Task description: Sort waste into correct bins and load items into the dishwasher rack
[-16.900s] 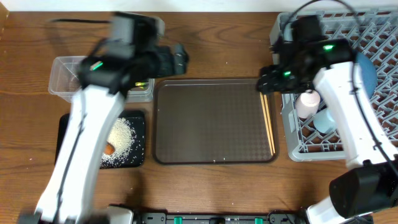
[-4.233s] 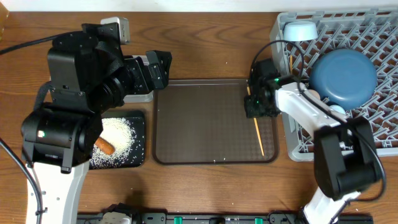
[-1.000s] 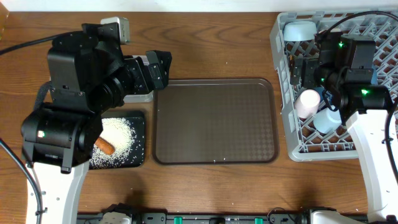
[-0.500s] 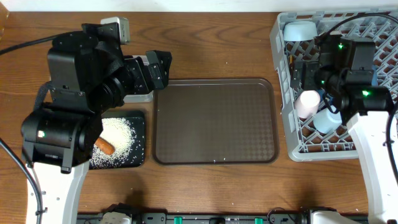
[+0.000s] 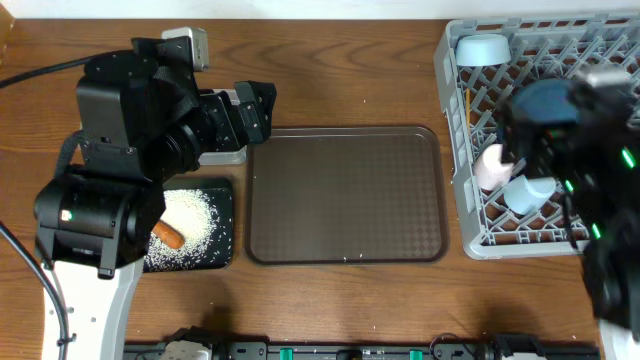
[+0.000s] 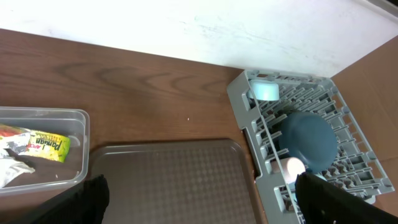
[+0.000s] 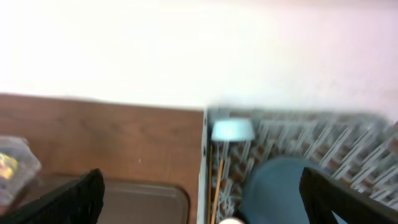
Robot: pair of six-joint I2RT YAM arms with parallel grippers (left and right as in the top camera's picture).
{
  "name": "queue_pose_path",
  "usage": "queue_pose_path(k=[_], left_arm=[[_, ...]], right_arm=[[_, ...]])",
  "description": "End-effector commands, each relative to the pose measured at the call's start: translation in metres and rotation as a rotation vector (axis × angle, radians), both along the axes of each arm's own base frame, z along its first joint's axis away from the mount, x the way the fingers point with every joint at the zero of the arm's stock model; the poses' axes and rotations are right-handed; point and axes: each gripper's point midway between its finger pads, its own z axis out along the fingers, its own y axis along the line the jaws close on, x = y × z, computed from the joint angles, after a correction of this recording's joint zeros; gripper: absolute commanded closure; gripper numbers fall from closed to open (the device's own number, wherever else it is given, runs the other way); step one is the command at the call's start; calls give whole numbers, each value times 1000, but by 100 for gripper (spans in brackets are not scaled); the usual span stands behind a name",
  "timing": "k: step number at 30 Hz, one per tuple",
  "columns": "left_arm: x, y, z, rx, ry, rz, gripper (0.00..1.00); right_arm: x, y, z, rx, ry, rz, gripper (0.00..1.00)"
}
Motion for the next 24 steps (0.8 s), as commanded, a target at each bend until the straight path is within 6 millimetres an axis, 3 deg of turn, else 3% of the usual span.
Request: queue_pose_path(k=[1,3,7,13,18,24], left_arm=[[1,3,0,6,-2,15,2],[1,3,0,6,-2,15,2],[1,3,0,5,-1,15,2],[1,3,0,6,-2,15,2],[1,3,0,6,-2,15,2],[1,3,0,5,-1,16,2]], right_arm=[[-38,2,30,11,-119,8,1],[-60,-3,43,1,-181,-15,1],[-102,-13,48,-12,-240,-72,1],[-137,-11,20,-7,-279,-58,1],[-145,-11,-18,6,-269,-59,1],[-132,-11,-61,34,-277,-62,1]])
